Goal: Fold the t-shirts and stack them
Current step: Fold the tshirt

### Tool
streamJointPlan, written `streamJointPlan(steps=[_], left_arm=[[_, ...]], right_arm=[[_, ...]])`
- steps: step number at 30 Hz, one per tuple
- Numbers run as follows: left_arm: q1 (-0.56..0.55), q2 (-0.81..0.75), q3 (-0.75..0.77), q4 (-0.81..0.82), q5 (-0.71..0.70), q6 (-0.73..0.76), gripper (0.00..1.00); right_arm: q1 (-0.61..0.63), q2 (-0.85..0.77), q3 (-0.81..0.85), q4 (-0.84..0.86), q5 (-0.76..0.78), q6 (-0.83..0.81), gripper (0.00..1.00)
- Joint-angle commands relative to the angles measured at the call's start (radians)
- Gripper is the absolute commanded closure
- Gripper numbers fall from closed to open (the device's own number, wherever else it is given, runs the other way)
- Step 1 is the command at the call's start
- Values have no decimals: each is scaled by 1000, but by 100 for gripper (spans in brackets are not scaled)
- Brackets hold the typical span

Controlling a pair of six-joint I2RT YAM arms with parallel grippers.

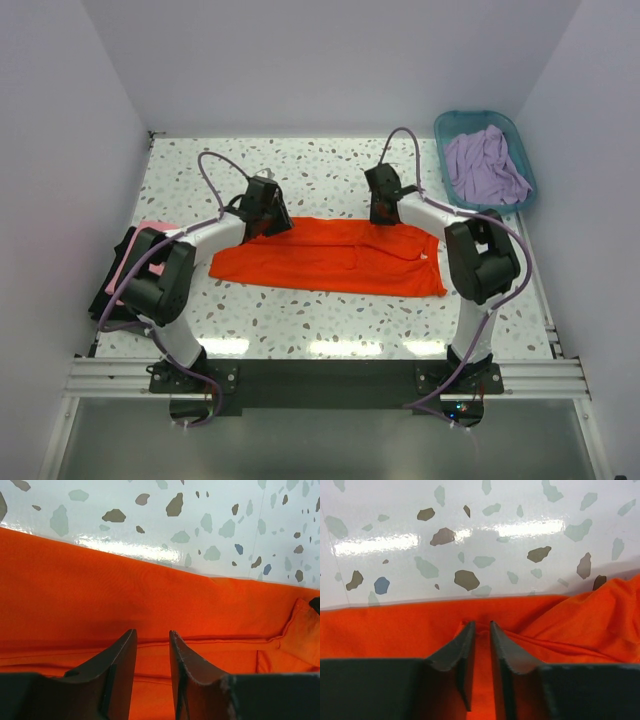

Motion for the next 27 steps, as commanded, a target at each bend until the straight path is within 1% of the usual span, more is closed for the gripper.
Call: streamJointPlan(steps=[1,2,3,5,9,18,19,20,21,23,24,27], left_arm=[[-6,-39,-2,32,-16,25,63],[-6,-41,-3,32,-18,25,64],[-4,-47,-5,32,-21,25,64],[-6,-50,-11,32,-24,25,64],[-4,-59,-20,34,-29,24,64],[-4,-73,-51,46,-30,19,65],[-4,-73,-54,46,-30,19,65],[-4,-73,-52,46,-29,17,65],[-4,-75,-54,46,-27,17,65],[-4,-75,-55,48,-24,19,65],[-4,-78,-57,46,-26,19,65],[-4,-85,-54,40,-30,25,65]], right_arm=[[11,-25,10,18,63,36,83],[12,-36,4,19,63,44,87],[12,-47,-13,21,63,45,94],[14,-83,-30,25,62,53,100],[20,-148,-89,42,60,65,100],[51,-234,-169,71,72,91,100],[52,-220,-166,68,82,91,96],[52,-208,-143,62,86,88,88],[52,-190,-128,58,89,87,82],[52,-144,-105,61,94,84,75],[52,-131,-82,61,97,82,70],[52,-81,-41,61,109,85,66]])
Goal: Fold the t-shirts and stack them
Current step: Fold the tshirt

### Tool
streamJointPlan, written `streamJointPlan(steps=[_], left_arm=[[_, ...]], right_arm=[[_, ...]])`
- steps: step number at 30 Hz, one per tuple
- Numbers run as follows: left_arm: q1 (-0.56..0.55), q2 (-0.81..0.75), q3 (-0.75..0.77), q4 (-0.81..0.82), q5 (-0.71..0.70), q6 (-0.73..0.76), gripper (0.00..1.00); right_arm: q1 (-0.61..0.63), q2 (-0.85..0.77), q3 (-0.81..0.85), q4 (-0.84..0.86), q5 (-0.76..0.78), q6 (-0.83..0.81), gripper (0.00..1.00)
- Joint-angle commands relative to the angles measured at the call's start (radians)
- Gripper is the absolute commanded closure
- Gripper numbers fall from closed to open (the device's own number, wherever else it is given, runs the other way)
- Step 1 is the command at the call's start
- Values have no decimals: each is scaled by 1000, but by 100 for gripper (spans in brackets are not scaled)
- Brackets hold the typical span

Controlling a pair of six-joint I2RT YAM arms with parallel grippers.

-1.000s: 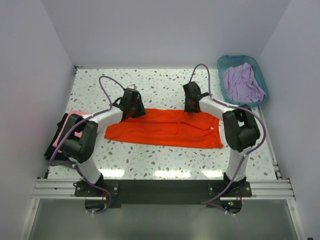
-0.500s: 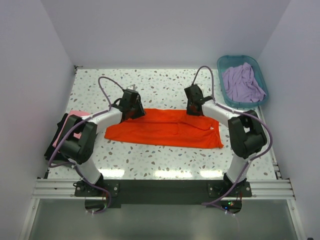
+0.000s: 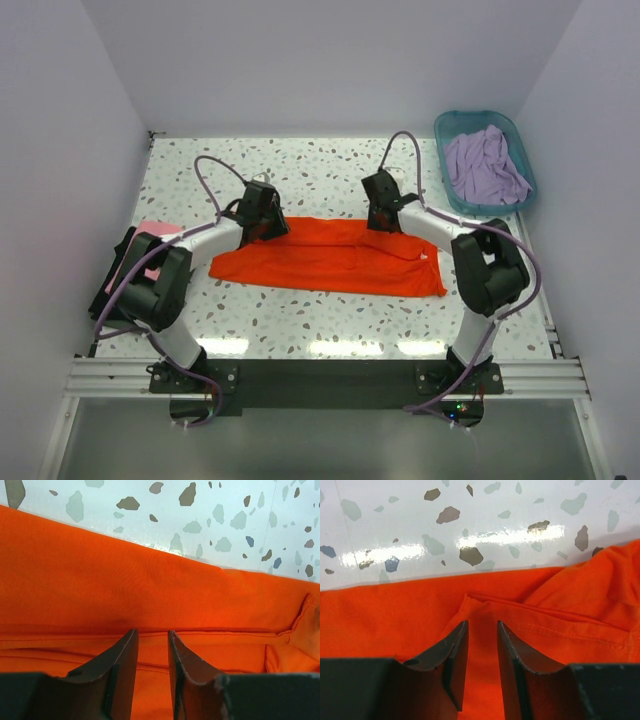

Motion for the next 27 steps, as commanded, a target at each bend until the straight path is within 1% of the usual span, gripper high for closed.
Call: streamJointPlan(steps=[1,6,13,16,17,20,21,23,27], left_arm=[[-4,-46,-5,36,-13,27,65],[-3,-49,6,27,-24,40,65],[-3,-40,6,27,-20,40,65],[-3,-40,3,28,-20,40,65],[-3,-40,2,28,-20,38,65],[-3,-40,0,30,-21,38,65],[-3,-40,0,30,-21,37,65],[-3,-41,0,31,-21,37,65],[-3,-40,-6,36,-18,34,65]], right_arm=[[1,45,72,39,55,15,66],[1,94,112,36,78,15,65],[1,116,114,37,84,24,65],[0,122,109,41,81,27,71],[1,120,101,45,81,29,76],[3,111,91,48,81,36,85],[1,105,78,48,84,39,91],[3,73,60,57,86,47,99],[18,10,14,59,103,55,100]])
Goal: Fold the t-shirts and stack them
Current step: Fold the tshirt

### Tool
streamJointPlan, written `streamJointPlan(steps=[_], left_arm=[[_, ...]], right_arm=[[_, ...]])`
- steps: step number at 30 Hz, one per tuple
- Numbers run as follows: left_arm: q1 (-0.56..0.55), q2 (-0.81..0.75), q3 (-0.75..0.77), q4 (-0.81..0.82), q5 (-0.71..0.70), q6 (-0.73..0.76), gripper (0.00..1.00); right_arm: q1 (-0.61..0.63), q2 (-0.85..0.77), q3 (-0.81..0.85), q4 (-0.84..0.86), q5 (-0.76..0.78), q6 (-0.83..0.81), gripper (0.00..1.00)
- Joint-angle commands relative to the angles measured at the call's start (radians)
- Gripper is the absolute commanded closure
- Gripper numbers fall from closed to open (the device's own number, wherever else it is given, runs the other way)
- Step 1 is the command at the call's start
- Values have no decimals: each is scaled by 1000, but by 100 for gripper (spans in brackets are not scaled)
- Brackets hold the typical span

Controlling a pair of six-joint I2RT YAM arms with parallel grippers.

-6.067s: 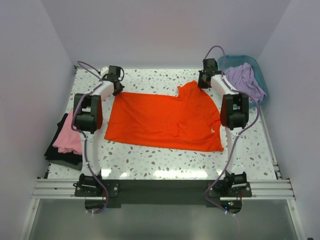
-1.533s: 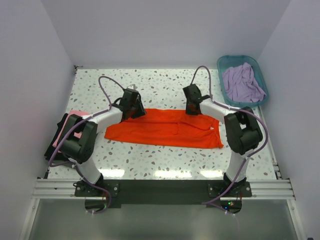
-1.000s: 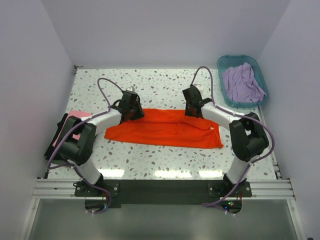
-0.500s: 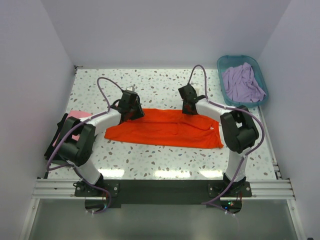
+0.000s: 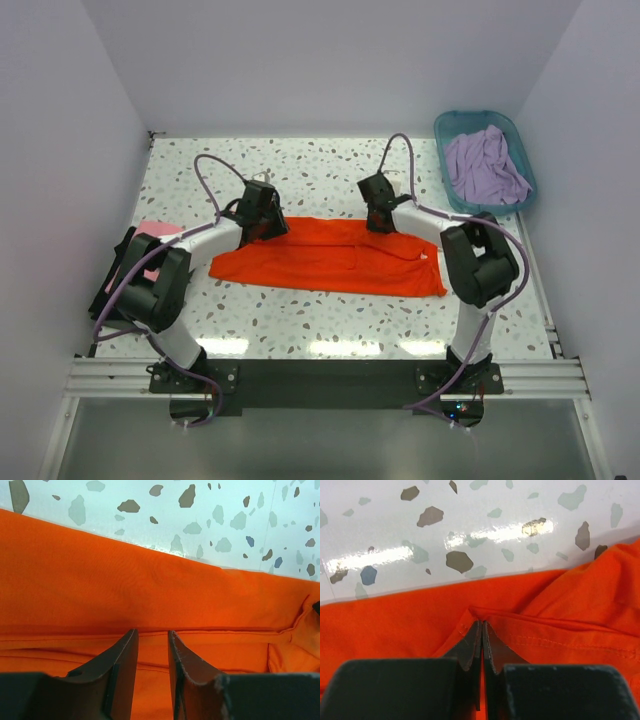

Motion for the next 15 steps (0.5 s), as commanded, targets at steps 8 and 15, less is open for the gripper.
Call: streamJointPlan(steps=[8,15], left_arm=[[-3,-30,-18,52,-5,9,66],[-3,-33,-32,65,-1,6,66]], right_arm=[[60,-233,-161,54,98,68,100],[105,-299,-247,85,129,87,100]])
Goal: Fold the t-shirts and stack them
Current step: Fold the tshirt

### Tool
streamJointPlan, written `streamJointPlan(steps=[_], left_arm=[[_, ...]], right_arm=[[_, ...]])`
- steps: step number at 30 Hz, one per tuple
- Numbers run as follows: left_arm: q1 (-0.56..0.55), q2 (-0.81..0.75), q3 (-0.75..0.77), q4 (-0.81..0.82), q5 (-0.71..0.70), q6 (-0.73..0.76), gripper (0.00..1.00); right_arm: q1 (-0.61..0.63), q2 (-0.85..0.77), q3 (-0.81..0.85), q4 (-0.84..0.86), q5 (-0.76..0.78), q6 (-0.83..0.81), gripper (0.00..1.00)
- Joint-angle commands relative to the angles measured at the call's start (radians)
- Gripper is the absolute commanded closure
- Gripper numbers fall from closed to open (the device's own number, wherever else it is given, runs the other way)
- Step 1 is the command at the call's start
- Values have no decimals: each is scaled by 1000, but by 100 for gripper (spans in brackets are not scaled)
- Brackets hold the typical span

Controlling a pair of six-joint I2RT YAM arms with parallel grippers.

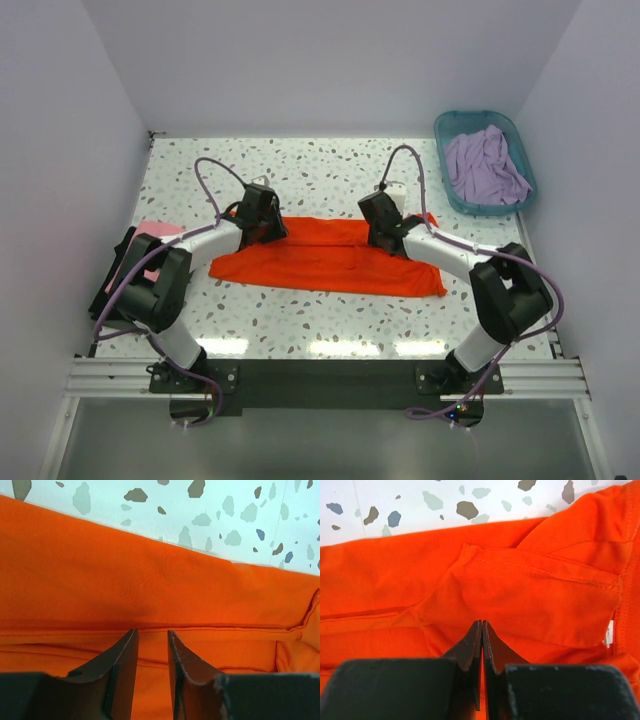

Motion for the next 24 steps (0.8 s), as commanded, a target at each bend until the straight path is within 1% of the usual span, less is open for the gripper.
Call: streamJointPlan(steps=[1,2,3,6,7,11,16,24], left_arm=[[-3,-33,-12,57,4,5,66],[-3,-35,-14,59,4,5,66],[-3,-38,-17,59,4,5,66],[-3,-48,-20,54,4,5,66],[-3,-51,-20,53,4,9,66],[-3,-62,-15,42,-2,16,65],[-3,-62,-3,30,-2,25,65],[-3,-56,-1,34,10,28,65]], right_arm=[[7,-1,-4,64,76,28,97],[7,11,27,50,82,24,93],[7,23,39,56,85,18,81],[5,78,102,59,99,-2,65],[5,92,120,53,105,-11,63],[4,198,225,26,124,-15,62],[-1,273,292,-5,159,6,62],[-12,341,331,-36,182,31,63]])
